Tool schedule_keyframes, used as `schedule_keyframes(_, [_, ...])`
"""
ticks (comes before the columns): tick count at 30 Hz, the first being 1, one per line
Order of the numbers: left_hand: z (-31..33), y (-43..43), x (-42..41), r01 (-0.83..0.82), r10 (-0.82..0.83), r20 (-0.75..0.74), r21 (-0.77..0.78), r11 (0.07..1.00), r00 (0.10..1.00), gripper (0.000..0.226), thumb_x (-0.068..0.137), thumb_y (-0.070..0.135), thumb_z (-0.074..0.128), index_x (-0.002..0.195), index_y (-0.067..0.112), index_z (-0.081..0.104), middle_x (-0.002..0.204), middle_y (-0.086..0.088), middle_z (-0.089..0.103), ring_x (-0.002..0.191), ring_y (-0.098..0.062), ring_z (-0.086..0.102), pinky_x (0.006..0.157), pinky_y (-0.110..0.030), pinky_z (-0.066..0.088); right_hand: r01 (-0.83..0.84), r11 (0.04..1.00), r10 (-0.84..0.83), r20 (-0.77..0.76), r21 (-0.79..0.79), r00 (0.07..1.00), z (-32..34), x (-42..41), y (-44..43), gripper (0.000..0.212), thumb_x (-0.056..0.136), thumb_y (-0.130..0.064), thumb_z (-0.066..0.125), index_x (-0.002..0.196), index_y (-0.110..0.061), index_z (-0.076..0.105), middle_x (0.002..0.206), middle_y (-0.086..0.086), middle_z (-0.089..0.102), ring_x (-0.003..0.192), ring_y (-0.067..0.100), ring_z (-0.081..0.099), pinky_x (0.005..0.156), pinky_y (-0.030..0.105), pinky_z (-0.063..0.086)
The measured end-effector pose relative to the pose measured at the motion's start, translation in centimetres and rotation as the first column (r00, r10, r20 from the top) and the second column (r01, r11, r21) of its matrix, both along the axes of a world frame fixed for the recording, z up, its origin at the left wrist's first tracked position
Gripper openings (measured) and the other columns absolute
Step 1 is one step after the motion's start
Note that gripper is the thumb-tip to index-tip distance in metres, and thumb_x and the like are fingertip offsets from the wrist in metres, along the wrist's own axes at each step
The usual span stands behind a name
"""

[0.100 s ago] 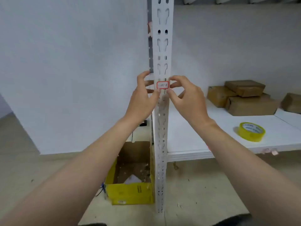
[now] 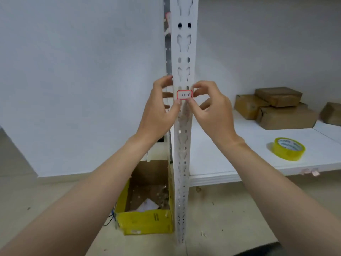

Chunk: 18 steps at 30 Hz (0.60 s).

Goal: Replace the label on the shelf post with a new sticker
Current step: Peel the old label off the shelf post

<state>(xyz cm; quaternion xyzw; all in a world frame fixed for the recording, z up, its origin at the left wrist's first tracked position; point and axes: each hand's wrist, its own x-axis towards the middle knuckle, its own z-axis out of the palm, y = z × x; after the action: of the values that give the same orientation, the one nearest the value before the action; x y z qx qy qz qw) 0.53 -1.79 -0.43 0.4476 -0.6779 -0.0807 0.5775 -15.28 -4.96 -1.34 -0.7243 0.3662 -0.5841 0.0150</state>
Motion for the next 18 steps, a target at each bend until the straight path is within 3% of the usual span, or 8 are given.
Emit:
schedule_keyframes(5, [-0.8,-1.3,0.8,0.06,-0.062,-0.016,-0.087,0.994,0.998,0.063,0.093,0.016,0.073,0.144,0.015,0.037,0.13,0.012,0.054,0.102,-0.015,0.069,0.074,-0.021,0.061,-0.009,0.988,0.013,0.029,-0.153,0.999,-0.7,0.1,-1.5,0.029,0.094,-0.029,0.076,0.118,-0.015,0.069,0.106,-0.003,0.075,0.075,0.015,0.072,0.057,0.034,0.061])
schedule_keyframes(11, [-0.7,-1.4,0.3,0.042,-0.047,-0.051,-0.102,0.994,0.998,0.058,0.095,0.017,0.072,0.142,0.019,0.038,0.127,0.013,0.055,0.094,-0.016,0.072,0.065,-0.036,0.063,0.014,0.975,-0.003,0.048,-0.224,0.999,-1.0,0.2,-1.4,0.025,0.095,-0.025,0.076,0.117,-0.014,0.073,0.105,-0.001,0.077,0.063,0.017,0.069,0.056,0.035,0.059])
schedule_keyframes(15, [-1.4,-1.9,0.0,0.035,-0.052,-0.105,-0.157,0.987,0.993,0.051,0.095,0.015,0.07,0.137,0.016,0.042,0.126,0.011,0.056,0.099,-0.016,0.07,0.066,-0.023,0.059,0.017,0.977,-0.001,0.074,-0.215,0.997,-1.8,0.5,-1.4,0.024,0.096,-0.024,0.075,0.119,-0.016,0.073,0.108,-0.002,0.076,0.067,0.015,0.068,0.057,0.032,0.059])
schedule_keyframes(18, [-1.9,-2.1,-0.1,0.025,-0.05,-0.124,-0.2,0.98,0.991,0.047,0.095,0.014,0.069,0.135,0.014,0.044,0.127,0.008,0.056,0.102,-0.015,0.068,0.069,-0.019,0.057,0.012,0.976,0.011,0.102,-0.219,0.995,-1.7,0.8,-1.3,0.022,0.095,-0.02,0.075,0.117,-0.014,0.073,0.107,-0.001,0.075,0.073,0.009,0.068,0.06,0.02,0.057])
